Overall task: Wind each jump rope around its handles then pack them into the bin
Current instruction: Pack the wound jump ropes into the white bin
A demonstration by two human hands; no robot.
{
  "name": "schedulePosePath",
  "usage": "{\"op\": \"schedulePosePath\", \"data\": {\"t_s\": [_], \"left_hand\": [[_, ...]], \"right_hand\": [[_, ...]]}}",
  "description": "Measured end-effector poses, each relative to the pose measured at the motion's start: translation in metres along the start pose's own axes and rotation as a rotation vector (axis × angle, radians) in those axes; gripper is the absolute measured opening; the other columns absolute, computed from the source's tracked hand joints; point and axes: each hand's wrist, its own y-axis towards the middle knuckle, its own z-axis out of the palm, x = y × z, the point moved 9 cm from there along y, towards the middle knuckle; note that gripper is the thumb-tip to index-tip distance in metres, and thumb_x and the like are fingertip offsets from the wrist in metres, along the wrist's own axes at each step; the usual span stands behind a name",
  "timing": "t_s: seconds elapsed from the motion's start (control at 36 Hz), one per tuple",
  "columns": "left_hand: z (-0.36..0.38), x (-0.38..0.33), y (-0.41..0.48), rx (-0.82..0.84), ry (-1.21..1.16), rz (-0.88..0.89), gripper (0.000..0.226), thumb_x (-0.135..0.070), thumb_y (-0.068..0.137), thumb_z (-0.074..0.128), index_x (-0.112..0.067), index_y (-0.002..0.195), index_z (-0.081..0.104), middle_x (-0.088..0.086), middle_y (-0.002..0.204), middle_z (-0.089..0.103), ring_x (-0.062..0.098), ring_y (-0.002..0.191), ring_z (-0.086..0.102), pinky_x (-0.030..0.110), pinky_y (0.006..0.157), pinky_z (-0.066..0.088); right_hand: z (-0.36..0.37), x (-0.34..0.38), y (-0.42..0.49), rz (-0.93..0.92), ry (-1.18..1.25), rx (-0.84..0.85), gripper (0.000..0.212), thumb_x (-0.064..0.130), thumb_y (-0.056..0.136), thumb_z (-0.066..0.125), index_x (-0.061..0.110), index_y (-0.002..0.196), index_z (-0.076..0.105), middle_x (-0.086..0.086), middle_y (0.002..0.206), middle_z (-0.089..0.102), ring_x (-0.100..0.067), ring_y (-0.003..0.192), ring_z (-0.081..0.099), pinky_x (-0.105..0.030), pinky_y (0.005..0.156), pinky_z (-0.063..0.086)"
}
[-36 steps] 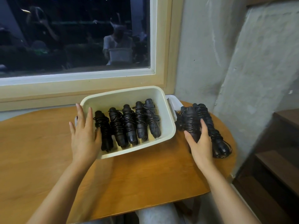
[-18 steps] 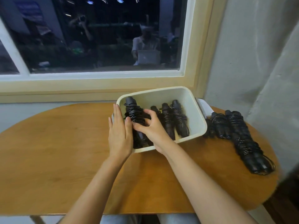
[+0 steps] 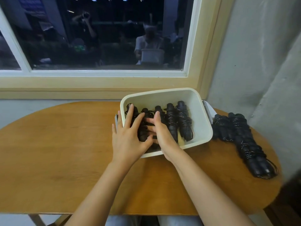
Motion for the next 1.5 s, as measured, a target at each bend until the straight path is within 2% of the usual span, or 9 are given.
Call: {"op": "schedulePosePath", "data": {"t_s": [0.08, 0.19, 0.39, 0.53, 0.86, 1.0, 1.17, 1.31, 1.5], "left_hand": [[0.000, 0.004, 0.001, -0.002, -0.025, -0.048, 0.071, -0.055, 0.075, 0.058, -0.038, 0.142, 0.043, -0.012, 0.164, 0.013, 0.038, 0.150, 0.006, 0.057, 0.091, 0.052], [0.000, 0.007, 0.005, 0.005, -0.017, -0.084, 0.069, -0.051, 0.078, 0.063, -0.037, 0.142, 0.042, -0.012, 0.164, 0.013, 0.036, 0.150, 0.004, 0.058, 0.090, 0.052], [-0.003, 0.013, 0.010, 0.010, -0.045, -0.118, 0.071, -0.043, 0.078, 0.072, -0.037, 0.142, 0.043, -0.011, 0.163, 0.016, 0.037, 0.150, 0.007, 0.061, 0.107, 0.039], [-0.005, 0.019, 0.016, 0.000, -0.028, -0.127, 0.071, -0.040, 0.078, 0.073, -0.036, 0.142, 0.044, -0.010, 0.163, 0.019, 0.037, 0.150, 0.010, 0.063, 0.108, 0.036], [-0.003, 0.039, 0.040, 0.037, -0.005, -0.186, 0.068, -0.039, 0.079, 0.071, -0.042, 0.141, 0.043, -0.017, 0.162, 0.018, 0.033, 0.150, 0.011, 0.061, 0.102, 0.043], [-0.004, 0.046, 0.044, 0.035, -0.008, -0.183, 0.068, -0.038, 0.079, 0.072, -0.042, 0.141, 0.043, -0.018, 0.161, 0.018, 0.031, 0.151, 0.010, 0.060, 0.099, 0.046], [-0.003, 0.048, 0.047, 0.068, -0.026, -0.155, 0.070, -0.038, 0.080, 0.071, -0.045, 0.142, 0.040, -0.023, 0.161, 0.014, 0.031, 0.151, 0.007, 0.057, 0.090, 0.050], [-0.005, 0.045, 0.043, 0.076, -0.027, -0.113, 0.071, -0.037, 0.079, 0.072, -0.045, 0.142, 0.040, -0.023, 0.161, 0.012, 0.031, 0.151, 0.005, 0.058, 0.091, 0.051], [-0.004, 0.044, 0.041, 0.076, -0.042, -0.081, 0.072, -0.037, 0.080, 0.072, -0.042, 0.144, 0.040, -0.021, 0.162, 0.011, 0.032, 0.151, 0.004, 0.060, 0.097, 0.048]], "right_hand": [[-0.004, 0.011, -0.006, -0.070, -0.124, 0.013, 0.072, 0.069, 0.091, 0.022, 0.026, 0.138, 0.055, 0.001, 0.134, 0.061, -0.014, 0.125, 0.054, -0.035, 0.107, 0.045], [-0.033, 0.033, -0.024, -0.328, -0.318, -0.132, 0.039, 0.040, 0.104, 0.038, 0.020, 0.124, 0.066, 0.021, 0.108, 0.063, 0.007, 0.103, 0.058, -0.006, 0.084, 0.041], [-0.150, 0.043, -0.070, -0.732, -0.469, -0.742, 0.021, 0.008, 0.100, 0.053, 0.008, 0.111, 0.070, 0.007, 0.110, 0.064, -0.004, 0.105, 0.058, -0.012, 0.090, 0.047], [-0.225, 0.007, -0.050, -0.438, -0.616, -0.904, 0.023, 0.009, 0.099, 0.055, 0.007, 0.119, 0.065, -0.006, 0.121, 0.060, -0.023, 0.117, 0.051, -0.030, 0.096, 0.046], [-0.242, -0.054, 0.051, 0.155, -1.312, -0.514, 0.074, 0.061, 0.096, 0.046, 0.028, 0.156, 0.019, -0.013, 0.150, 0.038, -0.030, 0.135, 0.036, -0.039, 0.105, 0.037], [-0.240, -0.061, 0.060, 0.280, -1.406, -0.484, 0.077, 0.061, 0.091, 0.056, 0.025, 0.152, 0.027, -0.015, 0.145, 0.045, -0.033, 0.132, 0.039, -0.040, 0.103, 0.040], [-0.249, -0.061, 0.047, 0.191, -1.020, -0.616, 0.063, 0.052, 0.092, 0.060, 0.025, 0.146, 0.041, -0.009, 0.132, 0.058, -0.034, 0.125, 0.047, -0.043, 0.085, 0.049], [-0.255, -0.055, 0.026, 0.012, -0.357, -0.700, 0.062, 0.038, 0.092, 0.067, 0.021, 0.146, 0.044, -0.008, 0.140, 0.054, -0.027, 0.127, 0.051, -0.041, 0.099, 0.047], [-0.228, -0.004, -0.003, -0.204, 0.062, -0.663, 0.055, 0.029, 0.095, 0.064, 0.020, 0.146, 0.044, 0.015, 0.119, 0.056, 0.017, 0.089, 0.053, -0.002, 0.066, 0.041]]}}
